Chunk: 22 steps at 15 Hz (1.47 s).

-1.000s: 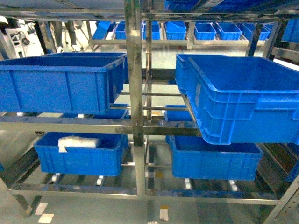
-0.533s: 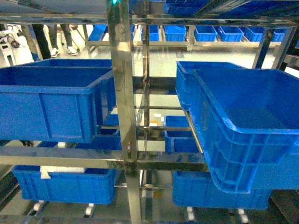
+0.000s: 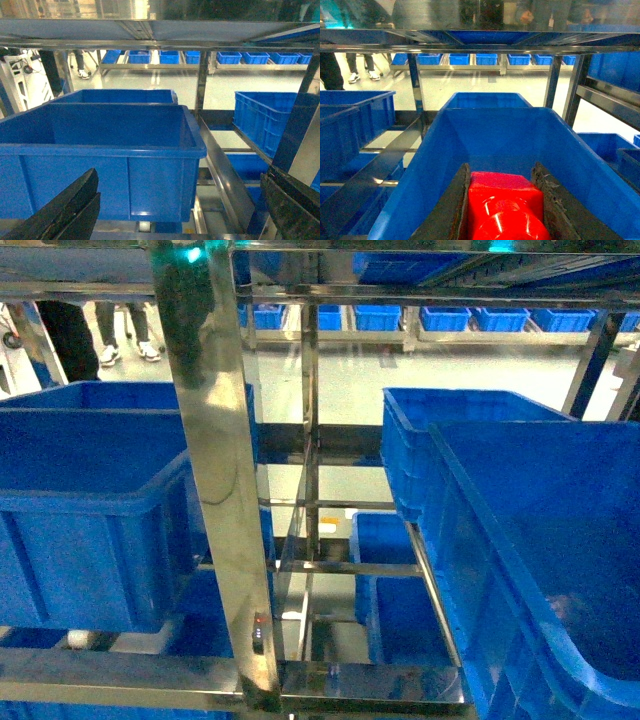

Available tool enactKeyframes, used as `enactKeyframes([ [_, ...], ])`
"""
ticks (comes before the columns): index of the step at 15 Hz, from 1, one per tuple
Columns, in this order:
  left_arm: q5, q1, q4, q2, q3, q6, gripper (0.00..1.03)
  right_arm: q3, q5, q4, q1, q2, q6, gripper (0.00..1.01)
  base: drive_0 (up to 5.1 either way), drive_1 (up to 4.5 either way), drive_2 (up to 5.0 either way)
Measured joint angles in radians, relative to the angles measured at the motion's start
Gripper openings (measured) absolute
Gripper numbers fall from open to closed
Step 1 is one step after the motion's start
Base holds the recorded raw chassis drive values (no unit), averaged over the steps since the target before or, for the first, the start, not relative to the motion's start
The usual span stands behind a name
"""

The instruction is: Pick red block from blue box to shelf

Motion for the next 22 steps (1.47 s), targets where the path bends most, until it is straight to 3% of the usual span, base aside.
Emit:
enactKeyframes([
  [22, 0.000, 0.000, -0.004, 0.000, 0.000, 0.000, 0.98, 0.000, 0.000, -0.005, 0.000, 0.000, 0.000, 0.29, 0.0, 0.00, 0.0],
])
